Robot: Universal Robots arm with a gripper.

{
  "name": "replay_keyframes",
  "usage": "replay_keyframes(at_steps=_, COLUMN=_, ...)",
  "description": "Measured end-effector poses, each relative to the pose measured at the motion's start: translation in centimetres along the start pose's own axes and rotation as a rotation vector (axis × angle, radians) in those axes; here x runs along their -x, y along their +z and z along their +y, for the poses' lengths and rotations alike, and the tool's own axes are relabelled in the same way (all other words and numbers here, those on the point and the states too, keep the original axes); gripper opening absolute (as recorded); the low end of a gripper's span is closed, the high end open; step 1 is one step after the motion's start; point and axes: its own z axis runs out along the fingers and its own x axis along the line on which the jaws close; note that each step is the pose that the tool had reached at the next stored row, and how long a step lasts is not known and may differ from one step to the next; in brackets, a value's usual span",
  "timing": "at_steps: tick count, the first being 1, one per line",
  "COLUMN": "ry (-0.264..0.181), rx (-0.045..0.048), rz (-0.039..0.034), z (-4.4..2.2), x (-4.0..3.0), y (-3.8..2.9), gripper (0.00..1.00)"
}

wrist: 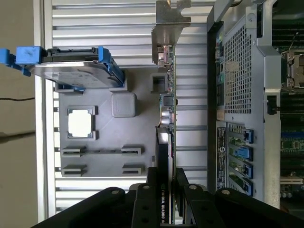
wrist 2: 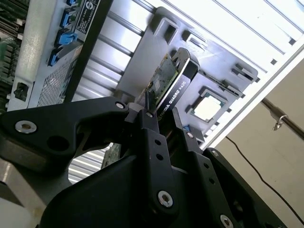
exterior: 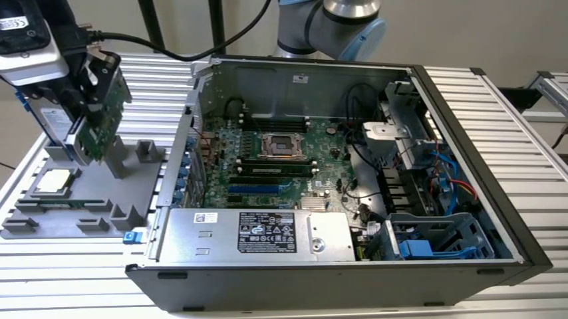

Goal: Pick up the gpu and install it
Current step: 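Pick up the gpu and move the gpu toward the slot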

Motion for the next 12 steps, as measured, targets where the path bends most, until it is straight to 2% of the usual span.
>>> replay_keyframes(at_steps=12, ry=0.0, rx=0.0011, rz=0.0001, z=0.01, x=-0.01, y=-0.27, gripper=0.0)
